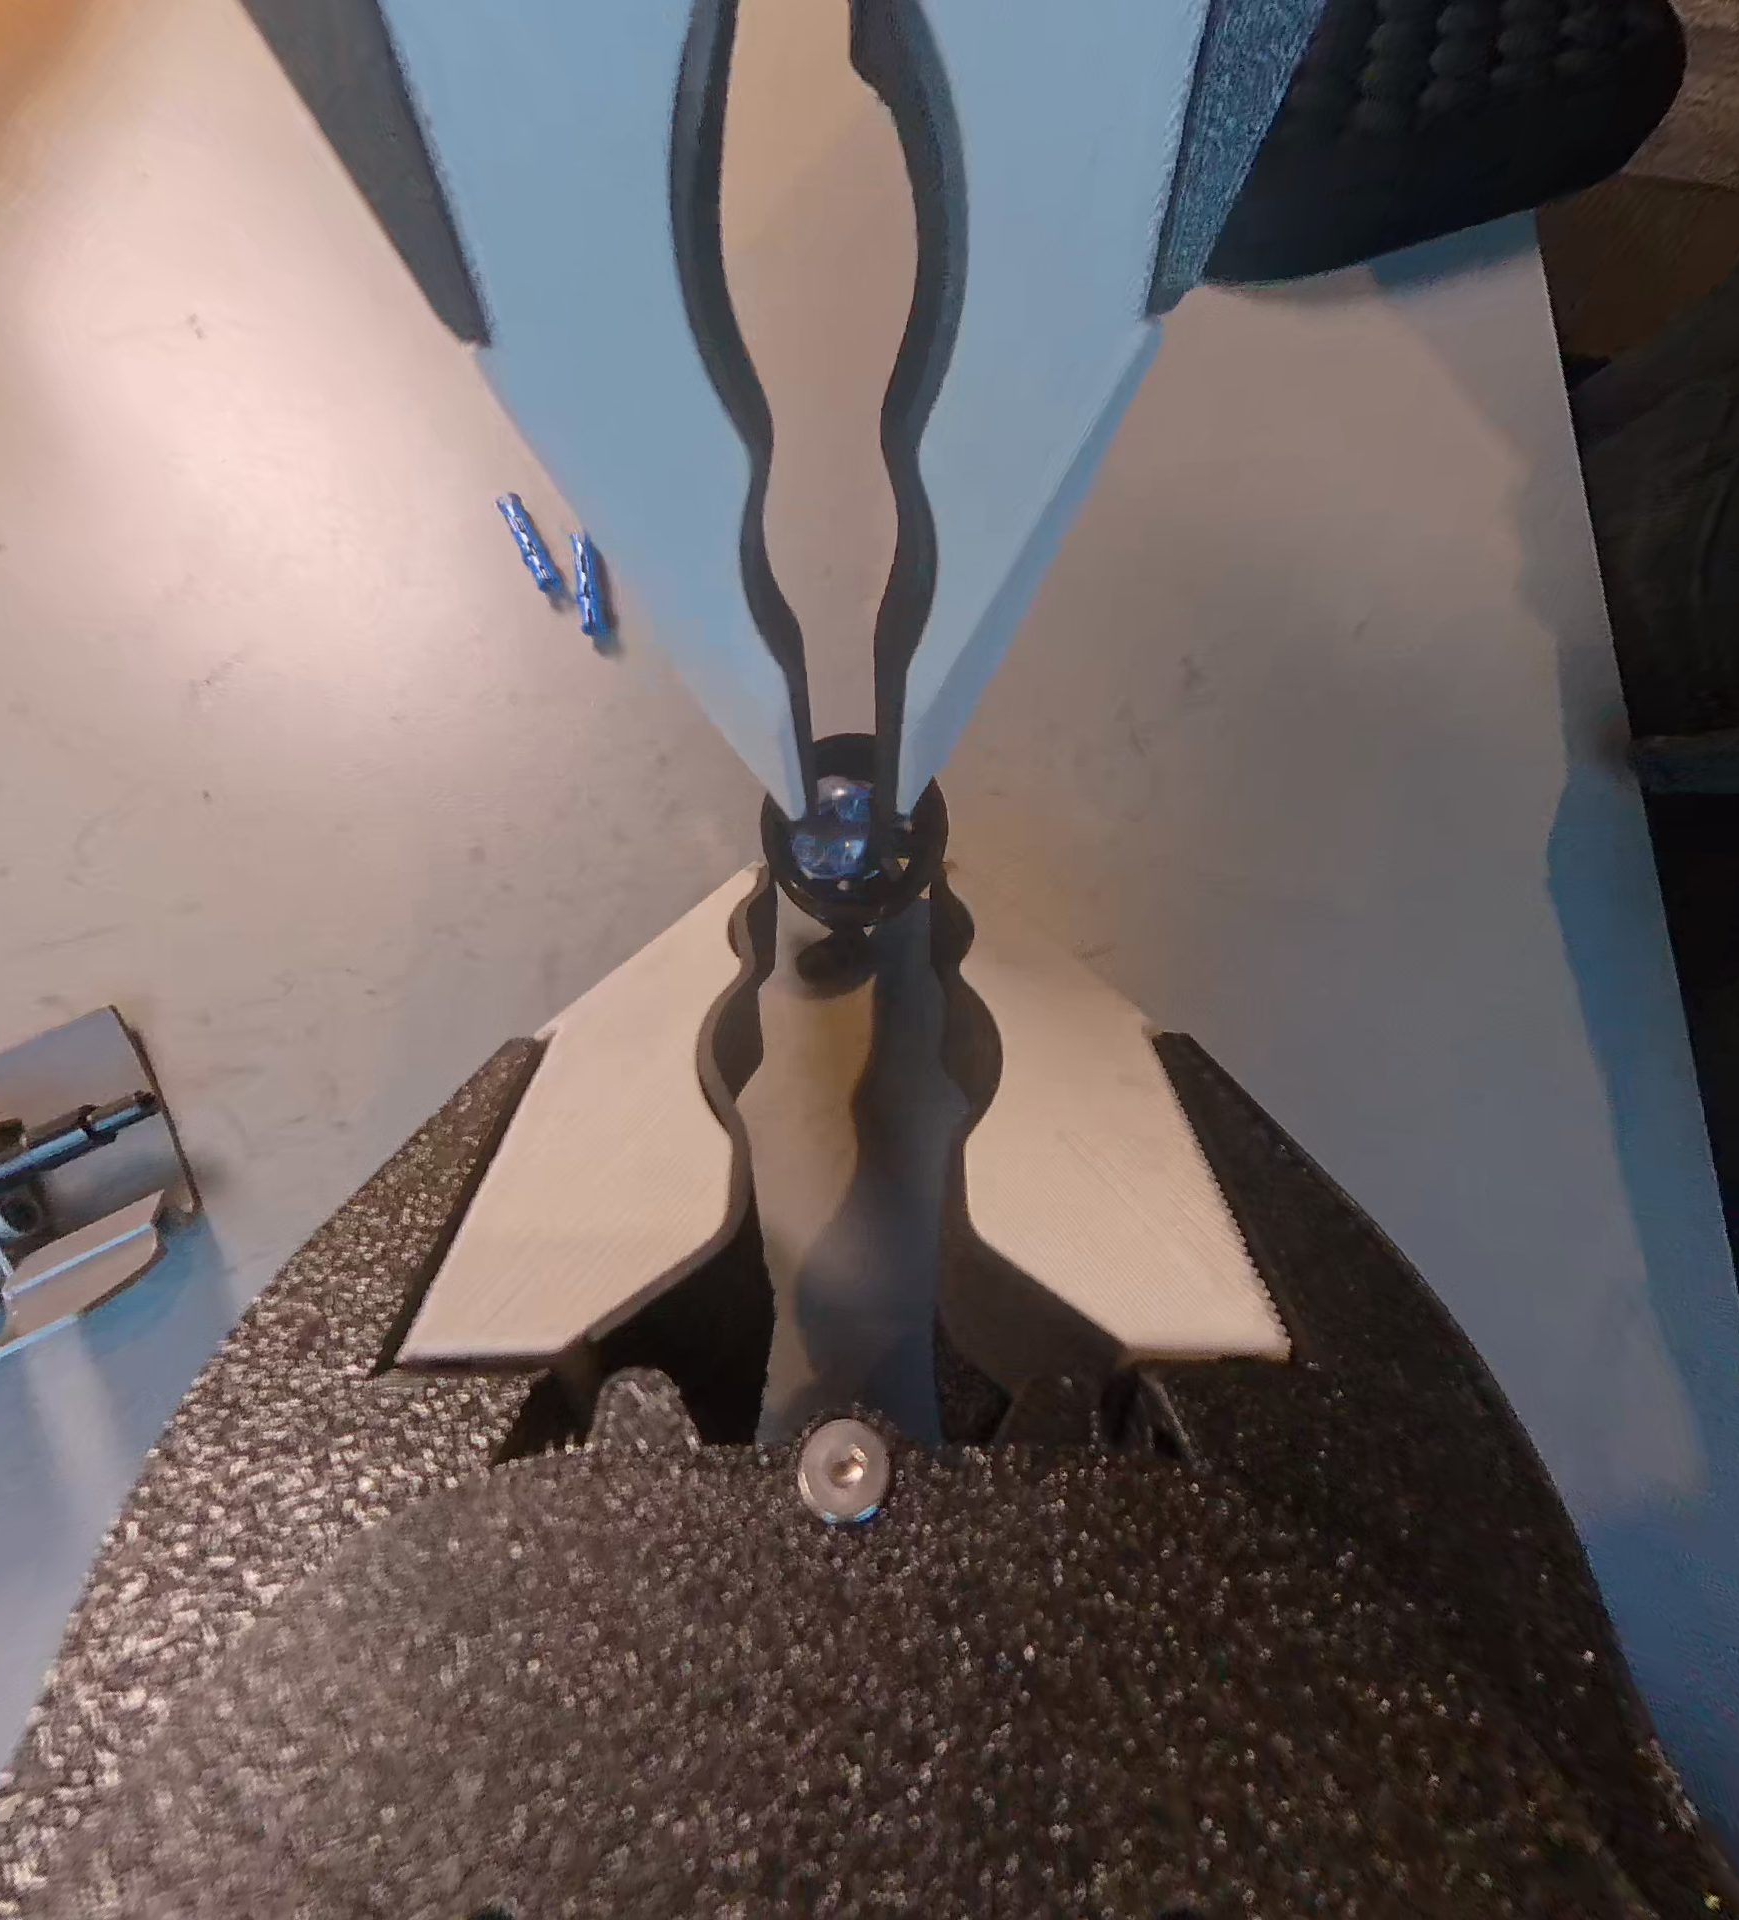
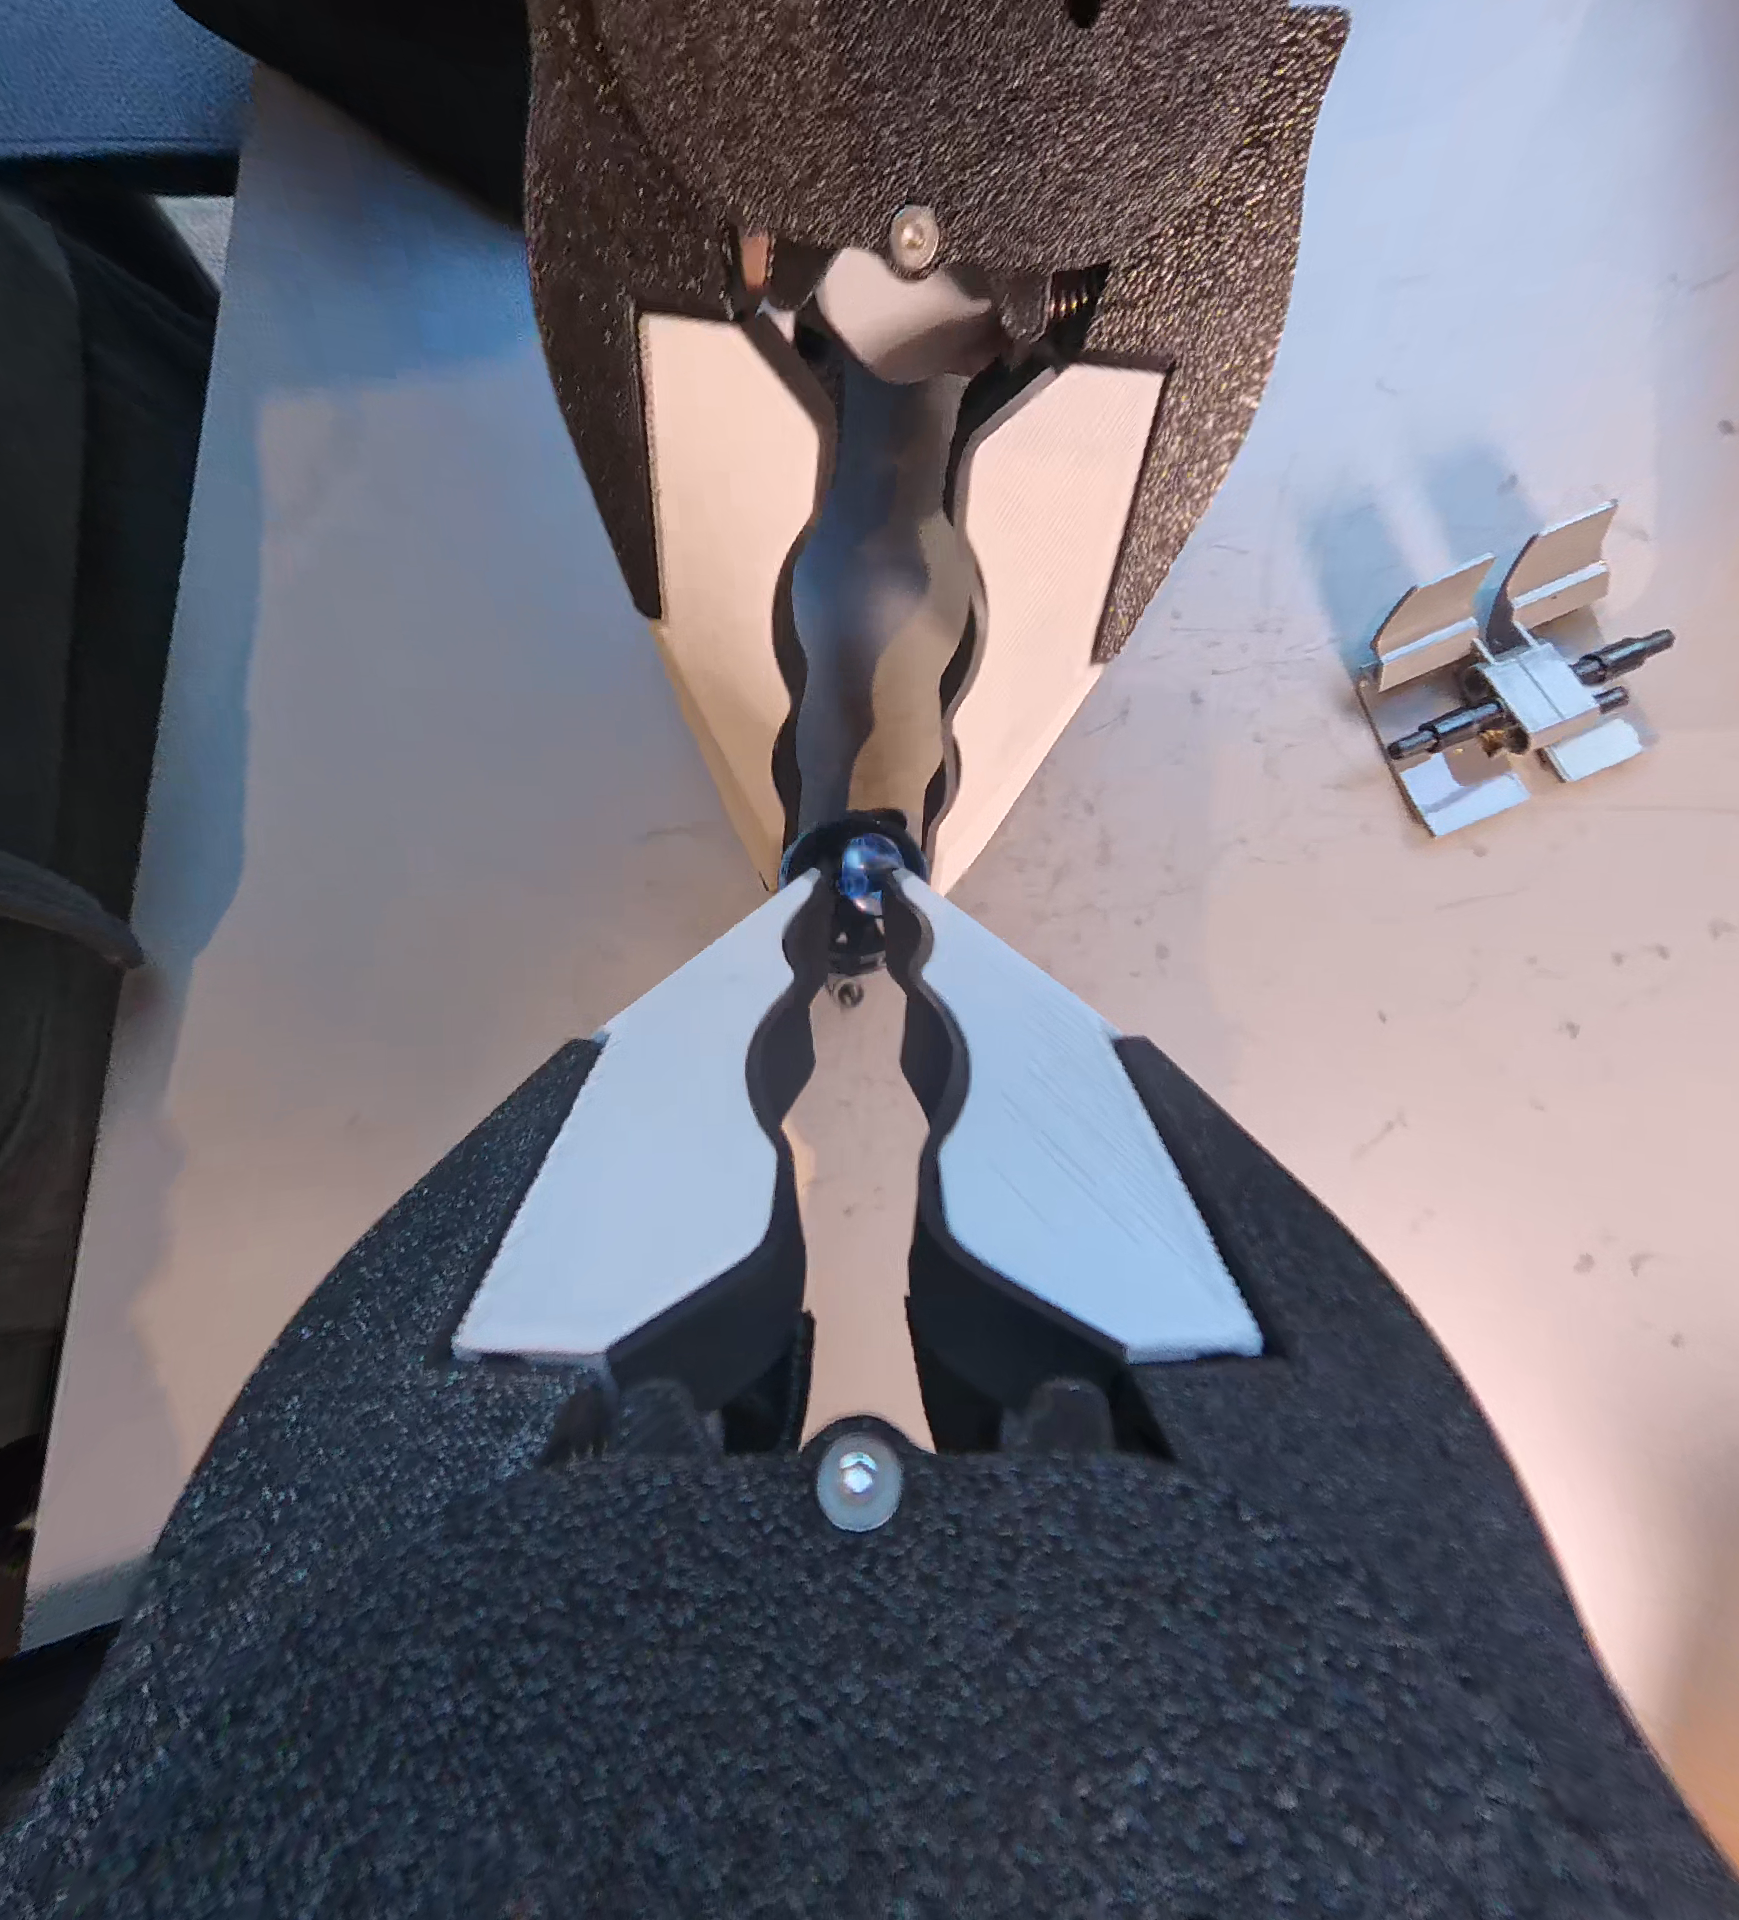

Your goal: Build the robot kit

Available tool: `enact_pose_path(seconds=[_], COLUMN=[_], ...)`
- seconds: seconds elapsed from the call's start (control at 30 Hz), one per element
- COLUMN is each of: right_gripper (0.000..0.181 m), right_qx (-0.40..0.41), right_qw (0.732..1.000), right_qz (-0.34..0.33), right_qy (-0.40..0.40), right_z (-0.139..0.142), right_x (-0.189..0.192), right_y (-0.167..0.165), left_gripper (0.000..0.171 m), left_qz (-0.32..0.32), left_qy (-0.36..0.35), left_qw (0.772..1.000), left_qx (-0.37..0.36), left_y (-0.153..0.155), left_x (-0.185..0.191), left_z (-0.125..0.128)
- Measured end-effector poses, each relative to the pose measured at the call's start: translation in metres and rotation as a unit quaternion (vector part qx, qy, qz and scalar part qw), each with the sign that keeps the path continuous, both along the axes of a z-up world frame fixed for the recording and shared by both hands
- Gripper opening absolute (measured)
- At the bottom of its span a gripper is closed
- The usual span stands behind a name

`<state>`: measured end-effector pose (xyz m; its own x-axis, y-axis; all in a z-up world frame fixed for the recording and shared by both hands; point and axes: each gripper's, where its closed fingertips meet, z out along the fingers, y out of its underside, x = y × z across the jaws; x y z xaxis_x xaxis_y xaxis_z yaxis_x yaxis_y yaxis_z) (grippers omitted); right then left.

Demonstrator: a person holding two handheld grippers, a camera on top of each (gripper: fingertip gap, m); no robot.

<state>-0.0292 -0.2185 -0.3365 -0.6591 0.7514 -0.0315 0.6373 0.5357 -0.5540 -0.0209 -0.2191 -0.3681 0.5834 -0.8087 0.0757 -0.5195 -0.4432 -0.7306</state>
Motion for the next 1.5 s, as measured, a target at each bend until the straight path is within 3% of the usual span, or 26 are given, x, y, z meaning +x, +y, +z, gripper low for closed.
enact_pose_path(seconds=[0.17, 0.57, 0.93, 1.1, 1.23, 1.37, 1.5], right_gripper=[0.000, 0.013, 0.011, 0.000, 0.001, 0.003, 0.011], right_qx=[0.025, -0.014, 0.035, 0.026, 0.026, 0.016, -0.012], right_qw=[0.998, 0.998, 0.996, 0.979, 0.961, 0.963, 0.962], right_qz=[0.001, -0.017, 0.015, 0.011, -0.004, -0.024, -0.040], right_qy=[0.056, 0.056, 0.084, 0.201, 0.275, 0.269, 0.268], right_z=[0.003, 0.008, -0.001, 0.027, 0.044, 0.036, 0.037], right_x=[0.001, -0.001, -0.006, -0.009, -0.006, -0.002, 0.000], right_y=[0.003, 0.000, -0.002, -0.002, -0.002, -0.001, -0.004], left_gripper=[0.029, 0.029, 0.029, 0.047, 0.035, 0.033, 0.029], left_qz=[0.006, 0.005, 0.003, -0.005, -0.008, 0.005, 0.084], left_qy=[0.001, 0.007, 0.009, -0.018, -0.097, -0.041, -0.034], left_qw=[1.000, 1.000, 1.000, 0.999, 0.994, 0.998, 0.992], left_qx=[0.005, 0.017, 0.020, 0.028, 0.053, 0.052, 0.082], left_y=[0.002, 0.003, 0.002, -0.002, -0.004, -0.005, -0.002], left_x=[-0.003, -0.004, -0.005, -0.013, -0.016, -0.042, -0.091], left_z=[0.000, 0.000, 0.000, 0.014, 0.047, 0.037, 0.058])
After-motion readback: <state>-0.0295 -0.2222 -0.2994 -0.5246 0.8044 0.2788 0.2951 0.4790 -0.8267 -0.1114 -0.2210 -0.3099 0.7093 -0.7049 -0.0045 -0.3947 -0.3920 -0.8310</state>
